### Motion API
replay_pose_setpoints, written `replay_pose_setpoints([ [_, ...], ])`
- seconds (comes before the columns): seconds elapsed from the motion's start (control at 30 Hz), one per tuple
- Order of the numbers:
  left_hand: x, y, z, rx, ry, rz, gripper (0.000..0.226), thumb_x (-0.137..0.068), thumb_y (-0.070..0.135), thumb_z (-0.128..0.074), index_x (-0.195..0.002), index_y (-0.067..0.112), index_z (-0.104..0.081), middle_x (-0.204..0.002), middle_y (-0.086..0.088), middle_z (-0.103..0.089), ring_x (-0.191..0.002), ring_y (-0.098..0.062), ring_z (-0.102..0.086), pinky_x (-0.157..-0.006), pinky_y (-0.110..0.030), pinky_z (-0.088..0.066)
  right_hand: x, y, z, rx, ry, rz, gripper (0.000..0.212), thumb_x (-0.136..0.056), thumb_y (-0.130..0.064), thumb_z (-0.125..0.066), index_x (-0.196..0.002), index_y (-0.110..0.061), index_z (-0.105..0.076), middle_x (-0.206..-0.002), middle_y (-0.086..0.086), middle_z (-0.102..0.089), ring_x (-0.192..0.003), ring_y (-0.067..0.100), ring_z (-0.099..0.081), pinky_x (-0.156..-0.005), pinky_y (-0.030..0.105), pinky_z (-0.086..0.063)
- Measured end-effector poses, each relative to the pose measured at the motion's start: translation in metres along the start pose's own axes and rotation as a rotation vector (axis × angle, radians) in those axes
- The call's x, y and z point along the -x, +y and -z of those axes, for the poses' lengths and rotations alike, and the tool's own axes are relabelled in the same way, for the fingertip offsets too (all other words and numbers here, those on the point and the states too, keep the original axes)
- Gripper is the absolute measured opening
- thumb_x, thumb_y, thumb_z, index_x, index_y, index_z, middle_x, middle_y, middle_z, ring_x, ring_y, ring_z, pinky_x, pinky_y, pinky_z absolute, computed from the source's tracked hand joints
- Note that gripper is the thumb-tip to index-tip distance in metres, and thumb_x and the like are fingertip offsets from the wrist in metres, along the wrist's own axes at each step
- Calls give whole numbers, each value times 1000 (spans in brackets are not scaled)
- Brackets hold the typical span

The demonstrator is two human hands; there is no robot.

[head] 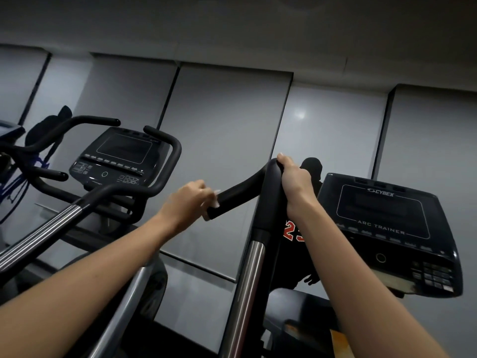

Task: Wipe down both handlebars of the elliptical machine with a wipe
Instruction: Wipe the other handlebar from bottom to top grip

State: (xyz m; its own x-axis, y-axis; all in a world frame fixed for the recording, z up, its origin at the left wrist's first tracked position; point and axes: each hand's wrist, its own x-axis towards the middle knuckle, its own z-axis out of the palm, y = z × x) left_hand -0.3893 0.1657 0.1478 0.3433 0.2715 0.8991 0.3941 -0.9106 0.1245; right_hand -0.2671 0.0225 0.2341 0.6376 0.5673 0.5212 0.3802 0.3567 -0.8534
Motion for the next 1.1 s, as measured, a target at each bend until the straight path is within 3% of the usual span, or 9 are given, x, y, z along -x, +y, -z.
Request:
replay_pose_setpoints([
  [0.1,-40,41,-6,95,104,15,21,-91,16,-57,-104,0,-63,-105,-19,-64,-95,-35,-60,-73,-38,-42,0,0,0,-1,3,24,33,-92,-38,-51,-94,-6,-57,-86,7,-58,-78,19,-55,-72,30,-45],
  [0.2,-59,70,-22,85,63,21,21,-91,11,-51,-100,-5,-61,-104,-21,-61,-94,-38,-58,-72,-39,-43,0,0,0,16,21,29,40,-91,-39,-51,-104,-2,-60,-93,12,-62,-86,25,-59,-79,34,-48],
  [0.4,-36,36,-41,17,66,-137,16,-92,13,-56,-98,8,-70,-104,-9,-61,-95,-27,-56,-68,-39,-50,0,1,0,-1,9,26,35,-92,-39,-51,-92,-5,-59,-78,7,-58,-73,20,-56,-71,30,-45],
  [0.5,-20,17,-38,-23,83,-190,5,-84,10,-68,-84,12,-72,-91,-7,-63,-82,-26,-59,-55,-37,-53,-1,2,0,-17,8,24,34,-91,-40,-52,-87,-6,-58,-85,9,-57,-83,23,-56,-78,34,-46],
  [0.63,7,-12,-36,-38,103,-220,21,-62,3,-84,-69,17,-70,-75,1,-64,-60,-21,-59,-33,-30,-48,0,2,0,-11,3,22,34,-91,-40,-52,-82,-8,-57,-90,10,-58,-87,24,-57,-87,38,-48],
  [0.83,12,-21,-21,-55,113,-169,15,-74,8,-76,-63,13,-67,-71,-4,-65,-62,-27,-63,-42,-34,-51,1,2,0,5,16,25,34,-90,-41,-52,-86,-8,-58,-90,9,-57,-86,23,-55,-84,36,-46],
  [0.9,-1,-7,-19,-47,149,-175,7,-80,14,-65,-76,10,-68,-76,-8,-66,-68,-31,-63,-47,-37,-51,1,2,0,6,21,27,34,-90,-41,-52,-85,-7,-57,-89,9,-57,-86,23,-55,-81,35,-45],
  [1.0,-33,29,-28,-22,114,-118,21,-90,15,-53,-105,4,-62,-101,-12,-66,-94,-32,-59,-67,-41,-48,1,2,0,6,25,24,35,-91,-40,-52,-86,-6,-57,-83,9,-56,-79,22,-54,-74,33,-44],
  [1.1,-50,50,-43,-107,48,-63,23,-96,20,-48,-107,2,-57,-109,-12,-58,-103,-28,-52,-69,-38,-43,1,1,-1,8,21,23,37,-90,-40,-53,-89,-4,-59,-83,11,-58,-78,23,-55,-73,34,-44],
])
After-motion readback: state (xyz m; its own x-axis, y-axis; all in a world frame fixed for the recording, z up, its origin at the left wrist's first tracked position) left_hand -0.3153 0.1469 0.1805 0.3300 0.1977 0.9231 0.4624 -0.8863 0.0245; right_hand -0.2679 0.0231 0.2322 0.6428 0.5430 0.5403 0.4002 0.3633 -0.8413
